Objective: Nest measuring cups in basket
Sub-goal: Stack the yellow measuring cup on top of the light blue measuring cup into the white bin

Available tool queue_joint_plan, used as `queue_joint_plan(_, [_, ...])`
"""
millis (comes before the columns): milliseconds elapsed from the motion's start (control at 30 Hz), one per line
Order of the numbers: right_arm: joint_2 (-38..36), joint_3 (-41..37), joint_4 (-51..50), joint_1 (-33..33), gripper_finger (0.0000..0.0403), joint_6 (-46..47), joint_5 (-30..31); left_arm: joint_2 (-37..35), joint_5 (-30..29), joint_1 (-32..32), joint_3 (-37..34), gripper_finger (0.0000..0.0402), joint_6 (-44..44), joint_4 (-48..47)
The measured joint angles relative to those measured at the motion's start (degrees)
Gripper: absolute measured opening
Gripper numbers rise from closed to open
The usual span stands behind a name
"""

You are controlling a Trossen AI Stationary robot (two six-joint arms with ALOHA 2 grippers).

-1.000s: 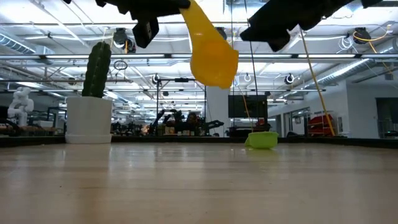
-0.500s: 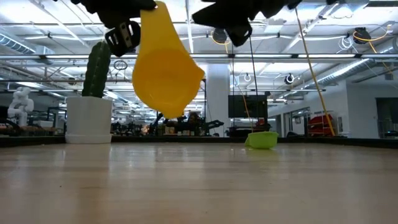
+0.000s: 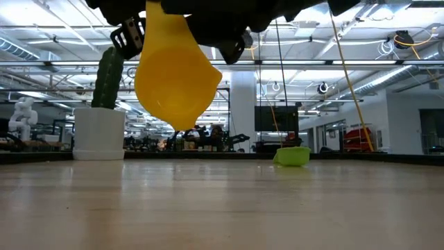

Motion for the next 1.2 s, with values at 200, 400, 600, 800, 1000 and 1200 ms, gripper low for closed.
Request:
queue_joint_plan(200, [0.35, 0.35, 0.59, -0.33, 0.013, 0.07, -0.01, 0.0, 0.0, 0.0, 0.0, 0.001, 0.11, -0.03])
queue_joint_plan(400, [0.25, 0.35, 0.46, -0.94, 0.0033, -2.4, -0.22, 0.0, -0.34, 0.0, 0.0, 0.0007, 1.42, 0.71])
queue_joint_plan(600, [-0.32, 0.35, -0.39, -1.56, 0.001, -4.81, -1.11, 0.04, -1.5, -0.31, -0.06, 0.0072, 2.36, 4.64])
queue_joint_plan(800, [-4.06, 0.15, -7.2, -2.4, 0.0003, -7.02, -2.62, -1.9, -7.93, -1.8, 0.07, 0.0187, 0.79, 2.82])
queue_joint_plan(1000, [-11.09, -8.06, -3.65, -2.63, 0.0001, -6.47, -1.77, -5.04, -23.25, -6.68, 0.04, 0.0248, 0.47, -6.03])
queue_joint_plan(1200, [-20.11, -20.03, 10.8, -3.63, 0.0001, -3.85, 4.62, -4.03, -41.71, -11.3, 0.04, 0.0252, 0.74, -7.44])
